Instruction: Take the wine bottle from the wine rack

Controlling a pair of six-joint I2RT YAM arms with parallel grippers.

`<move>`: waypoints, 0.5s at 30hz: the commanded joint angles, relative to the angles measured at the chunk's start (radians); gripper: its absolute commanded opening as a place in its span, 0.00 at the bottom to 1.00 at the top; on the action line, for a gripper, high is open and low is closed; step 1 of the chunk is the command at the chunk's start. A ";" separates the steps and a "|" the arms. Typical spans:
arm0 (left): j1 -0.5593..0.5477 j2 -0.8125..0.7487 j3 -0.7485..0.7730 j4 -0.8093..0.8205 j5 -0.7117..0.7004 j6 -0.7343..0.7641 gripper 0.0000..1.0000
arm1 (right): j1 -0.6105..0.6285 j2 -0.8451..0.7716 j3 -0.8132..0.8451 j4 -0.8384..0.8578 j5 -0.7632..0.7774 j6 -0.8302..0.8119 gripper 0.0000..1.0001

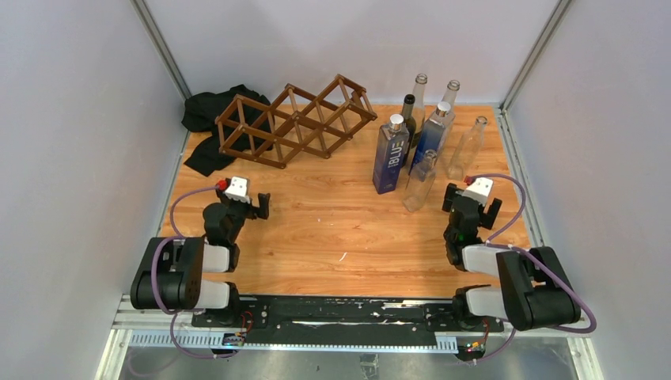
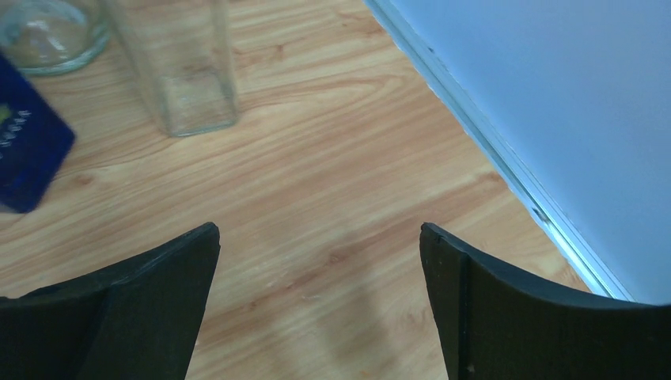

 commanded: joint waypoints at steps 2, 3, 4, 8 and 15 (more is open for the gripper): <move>-0.004 0.014 0.109 -0.032 -0.101 0.011 1.00 | 0.039 0.072 -0.032 0.218 -0.195 -0.195 1.00; -0.004 -0.001 0.118 -0.081 -0.095 0.018 1.00 | 0.042 0.096 -0.060 0.306 -0.204 -0.207 1.00; -0.005 -0.009 0.122 -0.102 -0.093 0.021 1.00 | 0.025 0.118 -0.078 0.352 -0.257 -0.206 0.99; -0.005 0.004 0.113 -0.067 -0.095 0.014 1.00 | 0.007 0.210 -0.003 0.326 -0.223 -0.196 1.00; -0.004 0.002 0.119 -0.076 -0.138 -0.003 1.00 | -0.058 0.132 0.051 0.100 -0.301 -0.115 1.00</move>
